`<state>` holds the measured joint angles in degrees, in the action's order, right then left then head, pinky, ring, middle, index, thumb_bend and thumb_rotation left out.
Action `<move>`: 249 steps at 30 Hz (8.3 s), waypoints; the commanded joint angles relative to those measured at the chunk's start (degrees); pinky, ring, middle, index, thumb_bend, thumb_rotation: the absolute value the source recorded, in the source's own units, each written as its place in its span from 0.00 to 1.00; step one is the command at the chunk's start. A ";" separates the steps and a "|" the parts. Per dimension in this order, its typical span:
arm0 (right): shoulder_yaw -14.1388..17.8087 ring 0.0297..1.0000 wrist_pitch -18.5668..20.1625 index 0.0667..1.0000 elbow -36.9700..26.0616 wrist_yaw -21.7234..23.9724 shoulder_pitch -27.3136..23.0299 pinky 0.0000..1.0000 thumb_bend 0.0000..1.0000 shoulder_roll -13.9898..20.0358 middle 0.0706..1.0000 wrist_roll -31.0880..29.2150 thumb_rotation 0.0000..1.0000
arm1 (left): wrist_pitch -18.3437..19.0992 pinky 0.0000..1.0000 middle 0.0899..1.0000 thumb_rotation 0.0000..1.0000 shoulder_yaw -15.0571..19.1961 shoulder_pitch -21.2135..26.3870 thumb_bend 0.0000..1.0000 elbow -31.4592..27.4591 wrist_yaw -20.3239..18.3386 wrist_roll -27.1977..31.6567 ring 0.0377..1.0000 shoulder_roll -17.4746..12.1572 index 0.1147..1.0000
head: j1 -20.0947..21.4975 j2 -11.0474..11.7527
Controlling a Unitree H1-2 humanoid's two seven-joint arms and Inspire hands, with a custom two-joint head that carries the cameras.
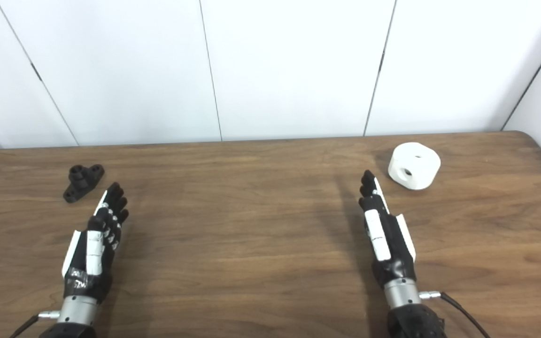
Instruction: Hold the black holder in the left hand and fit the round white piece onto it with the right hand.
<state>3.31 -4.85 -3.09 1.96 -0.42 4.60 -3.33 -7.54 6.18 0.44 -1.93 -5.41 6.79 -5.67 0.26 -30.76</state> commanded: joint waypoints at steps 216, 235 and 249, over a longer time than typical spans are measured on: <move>0.80 1.00 4.57 1.00 -12.87 1.71 2.90 1.00 0.43 -0.03 1.00 -4.77 0.97 | 5.62 0.87 0.80 0.25 -17.00 31.23 0.96 37.94 13.64 -39.46 0.88 -27.84 0.63 | -15.68 -1.67; 0.63 1.00 3.54 1.00 -12.59 2.36 3.03 1.00 0.41 -0.05 1.00 -4.95 0.99 | -5.89 0.84 0.65 0.05 -18.38 32.05 0.52 42.30 18.95 -40.17 0.82 -29.30 0.42 | -15.37 -1.85; 0.97 1.00 5.25 1.00 -15.03 0.99 2.40 1.00 0.45 -0.73 1.00 -4.63 0.95 | -8.47 0.84 0.67 0.05 -18.49 30.60 0.52 39.90 17.58 -40.55 0.84 -29.87 0.42 | -13.63 -2.17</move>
<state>4.00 1.64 -15.86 3.25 3.45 4.13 -7.87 -14.47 -12.43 30.04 40.13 12.21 -33.42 -33.58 -13.36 -32.87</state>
